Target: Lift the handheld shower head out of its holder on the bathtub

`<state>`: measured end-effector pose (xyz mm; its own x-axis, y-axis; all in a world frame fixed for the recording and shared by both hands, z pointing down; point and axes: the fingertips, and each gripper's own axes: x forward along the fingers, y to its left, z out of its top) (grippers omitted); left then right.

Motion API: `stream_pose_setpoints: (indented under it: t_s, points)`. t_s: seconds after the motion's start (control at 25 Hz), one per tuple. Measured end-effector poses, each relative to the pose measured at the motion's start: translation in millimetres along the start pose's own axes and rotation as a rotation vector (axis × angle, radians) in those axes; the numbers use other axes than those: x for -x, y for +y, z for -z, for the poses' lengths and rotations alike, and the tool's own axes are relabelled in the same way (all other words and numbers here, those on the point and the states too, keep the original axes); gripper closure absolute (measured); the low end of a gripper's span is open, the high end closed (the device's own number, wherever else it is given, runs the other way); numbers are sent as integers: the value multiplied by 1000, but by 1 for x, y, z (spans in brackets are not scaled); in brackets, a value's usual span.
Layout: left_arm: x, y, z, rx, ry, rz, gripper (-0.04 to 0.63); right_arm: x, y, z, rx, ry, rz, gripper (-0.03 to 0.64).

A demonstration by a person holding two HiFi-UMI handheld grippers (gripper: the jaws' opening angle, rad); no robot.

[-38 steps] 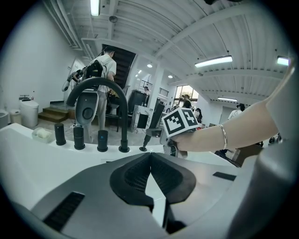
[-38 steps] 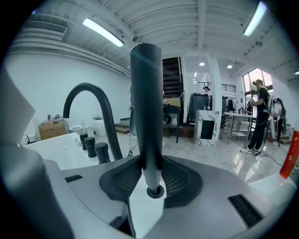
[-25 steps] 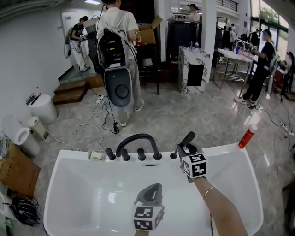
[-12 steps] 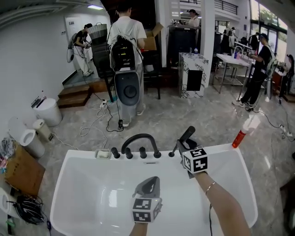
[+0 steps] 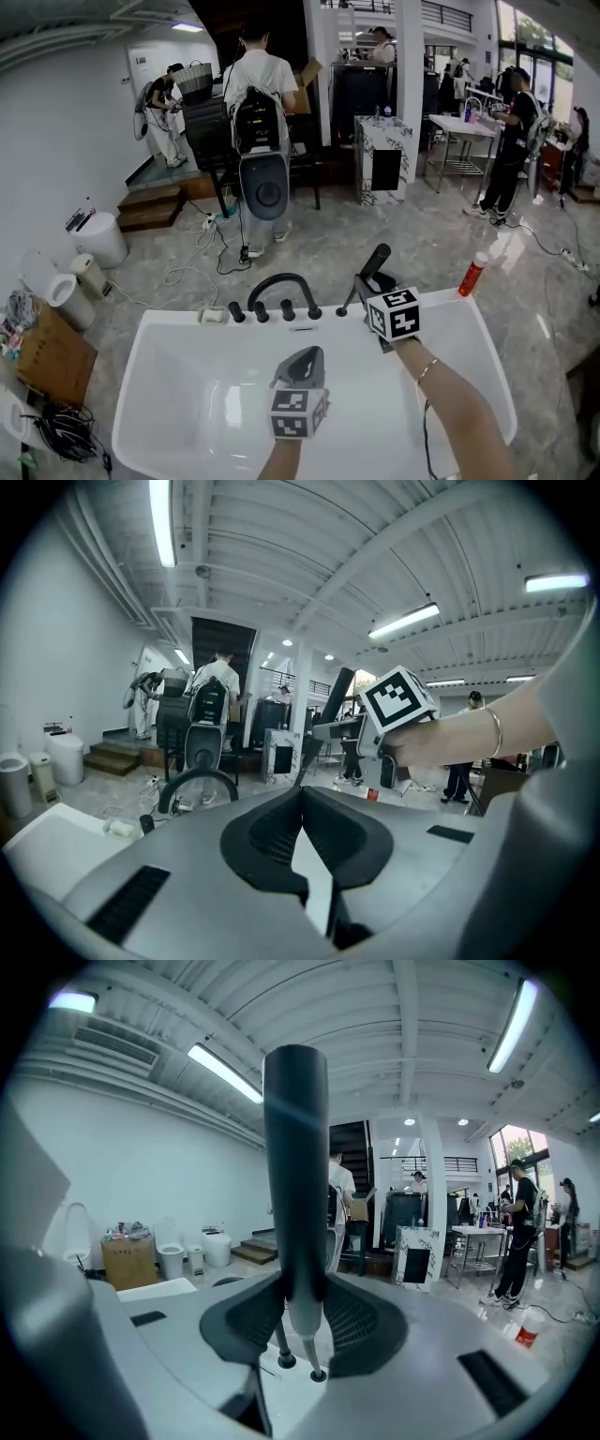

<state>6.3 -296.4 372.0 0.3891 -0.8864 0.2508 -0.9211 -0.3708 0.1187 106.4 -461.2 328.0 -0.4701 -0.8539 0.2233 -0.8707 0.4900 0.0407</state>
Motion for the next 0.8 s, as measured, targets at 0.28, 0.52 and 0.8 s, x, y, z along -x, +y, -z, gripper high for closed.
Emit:
stream_pose_setpoints:
  t_s: [0.28,0.52,0.8]
  points:
    - [21,-10,-22,-48,-32,0,575,33,10,-17,-35,-20,8,483]
    - [47,-17,-36,-50,-29,-1,575,59,16,-31,-55,-20,14,483]
    - [65,-18,-36,-72,-36,-2,575,76,30,-36,-19,-16,8,483]
